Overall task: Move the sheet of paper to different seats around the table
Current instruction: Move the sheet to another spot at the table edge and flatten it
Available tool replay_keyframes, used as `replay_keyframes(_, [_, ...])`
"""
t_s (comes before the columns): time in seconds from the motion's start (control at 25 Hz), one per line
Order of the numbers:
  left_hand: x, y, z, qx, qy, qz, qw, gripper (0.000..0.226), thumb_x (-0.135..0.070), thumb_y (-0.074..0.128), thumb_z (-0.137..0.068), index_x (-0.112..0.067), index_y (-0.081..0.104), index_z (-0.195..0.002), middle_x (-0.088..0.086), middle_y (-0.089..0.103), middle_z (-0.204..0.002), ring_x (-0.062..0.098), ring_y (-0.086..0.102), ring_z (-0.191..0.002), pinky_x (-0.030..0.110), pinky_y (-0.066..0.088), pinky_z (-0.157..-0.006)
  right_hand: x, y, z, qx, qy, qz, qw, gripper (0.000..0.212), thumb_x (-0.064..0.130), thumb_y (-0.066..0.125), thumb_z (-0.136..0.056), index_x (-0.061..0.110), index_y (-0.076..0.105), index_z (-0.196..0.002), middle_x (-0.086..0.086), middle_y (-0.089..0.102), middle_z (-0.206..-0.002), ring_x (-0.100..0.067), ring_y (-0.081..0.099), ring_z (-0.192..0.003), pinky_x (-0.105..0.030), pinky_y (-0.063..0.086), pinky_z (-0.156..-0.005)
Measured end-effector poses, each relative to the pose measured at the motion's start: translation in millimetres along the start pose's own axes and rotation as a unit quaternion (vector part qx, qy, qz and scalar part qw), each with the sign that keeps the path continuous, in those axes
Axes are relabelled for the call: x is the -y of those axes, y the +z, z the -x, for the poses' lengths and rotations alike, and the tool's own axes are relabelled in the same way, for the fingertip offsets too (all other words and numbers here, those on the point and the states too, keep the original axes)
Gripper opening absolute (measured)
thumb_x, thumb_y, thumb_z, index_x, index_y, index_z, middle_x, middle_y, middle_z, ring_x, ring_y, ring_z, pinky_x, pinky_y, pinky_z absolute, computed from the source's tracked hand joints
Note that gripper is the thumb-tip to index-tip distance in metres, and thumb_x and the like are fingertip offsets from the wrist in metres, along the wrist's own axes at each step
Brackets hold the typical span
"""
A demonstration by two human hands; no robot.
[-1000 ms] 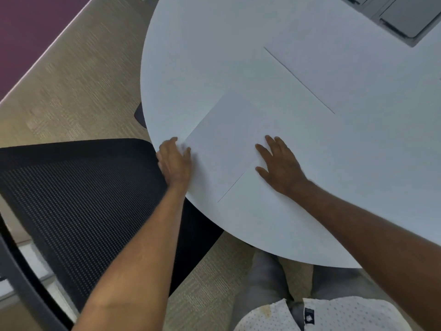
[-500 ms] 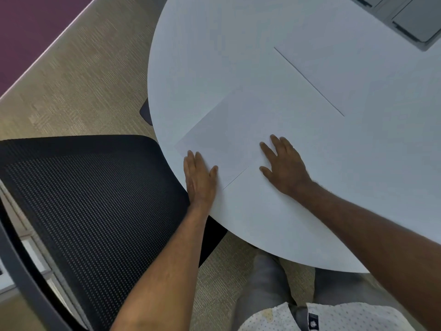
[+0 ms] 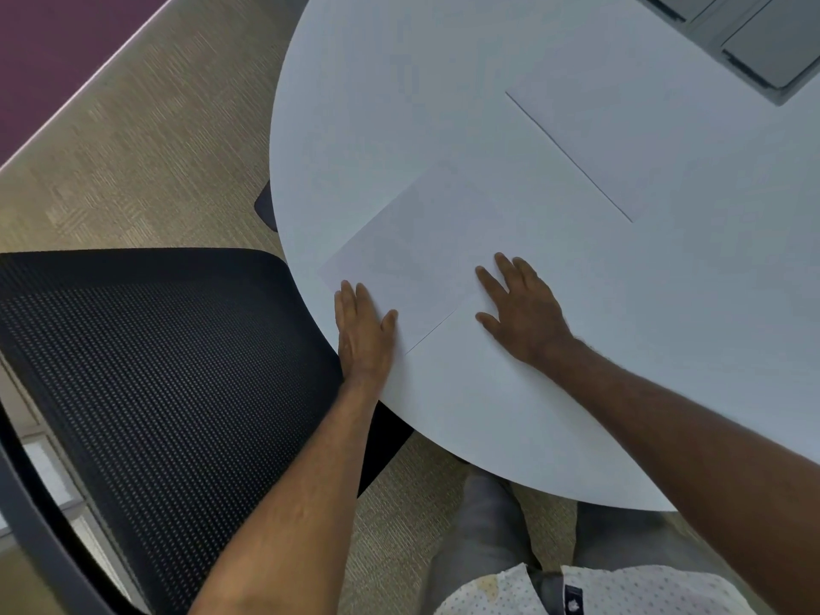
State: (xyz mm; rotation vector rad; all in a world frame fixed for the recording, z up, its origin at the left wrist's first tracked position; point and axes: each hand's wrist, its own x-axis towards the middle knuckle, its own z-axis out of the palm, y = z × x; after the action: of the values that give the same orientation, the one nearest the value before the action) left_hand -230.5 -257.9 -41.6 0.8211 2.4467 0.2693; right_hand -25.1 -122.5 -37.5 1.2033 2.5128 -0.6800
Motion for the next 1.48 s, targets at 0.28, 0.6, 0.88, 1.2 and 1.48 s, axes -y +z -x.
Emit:
replay_keyframes(0.28, [0.1, 3.5, -2.8, 0.004, -0.008, 0.004, 1.000, 0.073, -0.034, 0.052, -0.106, -0.007, 0.016, -0.163, 0.008, 0.001, -0.174, 0.022, -0.001, -0.161, 0.023, 0.004, -0.114, -4.4, -1.0, -2.6, 0.007, -0.014, -0.004, 1.000, 0.076, 0.047, 0.053, -0.103, 0.026, 0.016, -0.166, -0.007, 0.005, -0.175, -0.033, 0.010, -0.160, -0.045, 0.025, -0.124])
replay_keyframes(0.6, [-54.5, 12.2, 0.2, -0.042, 0.043, 0.040, 0.997, 0.068, -0.043, 0.049, -0.105, -0.016, 0.024, -0.162, 0.001, 0.011, -0.174, 0.019, 0.008, -0.160, 0.038, 0.021, -0.126, -57.2, -22.7, 6.3, -0.094, 0.008, -0.196, 0.976, 0.059, 0.030, 0.064, -0.100, 0.015, 0.044, -0.153, -0.009, 0.037, -0.164, -0.031, 0.036, -0.148, -0.043, 0.038, -0.116])
replay_keyframes(0.88, [-187.6, 52.6, -0.1, -0.032, 0.119, 0.080, 0.989, 0.064, -0.039, 0.050, -0.105, -0.013, 0.030, -0.160, 0.004, 0.017, -0.173, 0.023, 0.012, -0.160, 0.038, 0.023, -0.125, -162.7, -72.8, 7.1, -0.131, 0.050, -0.195, 0.971, 0.051, 0.024, 0.066, -0.099, 0.011, 0.052, -0.146, -0.010, 0.047, -0.155, -0.032, 0.043, -0.142, -0.043, 0.043, -0.113])
replay_keyframes(1.2, [-301.9, 105.8, -24.5, -0.030, 0.139, 0.088, 0.986, 0.064, -0.037, 0.050, -0.105, -0.010, 0.030, -0.159, 0.007, 0.018, -0.172, 0.025, 0.014, -0.160, 0.043, 0.024, -0.127, -276.8, -123.9, -25.1, -0.149, 0.068, -0.171, 0.972, 0.049, 0.022, 0.062, -0.101, 0.008, 0.050, -0.147, -0.012, 0.047, -0.155, -0.030, 0.041, -0.145, -0.035, 0.033, -0.118])
replay_keyframes(1.48, [-354.8, 137.3, -52.6, -0.053, 0.144, 0.035, 0.988, 0.066, -0.038, 0.048, -0.105, -0.007, 0.029, -0.160, 0.014, 0.017, -0.172, 0.032, 0.014, -0.159, 0.042, 0.016, -0.129, -324.5, -150.5, -79.6, -0.154, 0.099, -0.174, 0.967, 0.063, 0.028, 0.061, -0.102, 0.005, 0.037, -0.155, -0.015, 0.038, -0.162, -0.032, 0.031, -0.151, -0.040, 0.027, -0.125])
